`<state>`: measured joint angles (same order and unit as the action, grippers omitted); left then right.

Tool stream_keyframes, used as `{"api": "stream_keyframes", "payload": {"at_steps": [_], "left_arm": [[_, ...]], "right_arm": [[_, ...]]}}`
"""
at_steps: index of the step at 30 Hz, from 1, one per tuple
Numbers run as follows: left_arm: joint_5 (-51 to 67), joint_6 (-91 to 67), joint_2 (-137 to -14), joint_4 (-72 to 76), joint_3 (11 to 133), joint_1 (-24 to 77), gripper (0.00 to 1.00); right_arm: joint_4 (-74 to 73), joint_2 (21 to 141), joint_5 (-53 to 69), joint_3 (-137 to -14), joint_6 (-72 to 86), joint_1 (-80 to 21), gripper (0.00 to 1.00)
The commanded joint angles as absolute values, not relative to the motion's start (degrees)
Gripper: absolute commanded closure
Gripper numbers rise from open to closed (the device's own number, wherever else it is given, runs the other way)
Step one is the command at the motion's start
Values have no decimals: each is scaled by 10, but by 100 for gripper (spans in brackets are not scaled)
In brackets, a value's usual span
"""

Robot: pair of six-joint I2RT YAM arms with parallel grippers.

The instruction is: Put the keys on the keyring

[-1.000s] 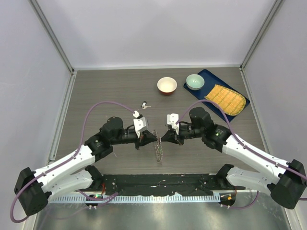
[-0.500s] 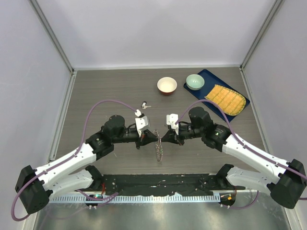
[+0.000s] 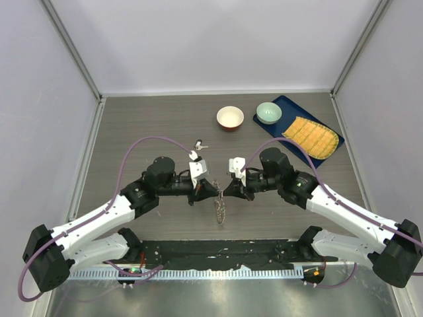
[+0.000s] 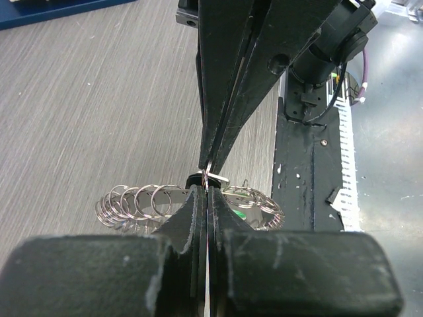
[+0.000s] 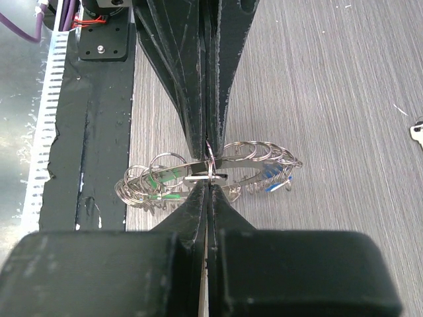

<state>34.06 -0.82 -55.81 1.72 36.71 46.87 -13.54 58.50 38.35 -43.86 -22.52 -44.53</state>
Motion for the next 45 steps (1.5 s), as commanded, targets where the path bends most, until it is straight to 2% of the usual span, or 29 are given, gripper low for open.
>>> {"api": "stream_keyframes", "payload": {"at_steps": [1, 10, 17, 27, 38, 43, 45], "left_arm": [[375, -3, -567, 11, 395, 473, 100], [294, -17, -566, -18, 405, 473, 100], [240, -63, -534, 33, 385, 472, 100], [330, -36, -559, 10, 395, 473, 100], [268, -59, -555, 2, 402, 472, 100], [263, -64, -530, 47, 374, 472, 100], [262, -55, -522, 50, 367, 473, 100]], "right_arm": [[-79, 571, 388, -484, -236, -451, 99], [-78, 563, 389, -482, -241, -451, 99], [-77, 567, 388, -474, -247, -452, 99], [-62, 562, 378, -469, -237, -452, 99], [-72, 564, 386, -468, -240, -452, 99], [-76, 570, 374, -468, -239, -452, 99], [-68, 560, 355, -464, -233, -452, 93]]}}
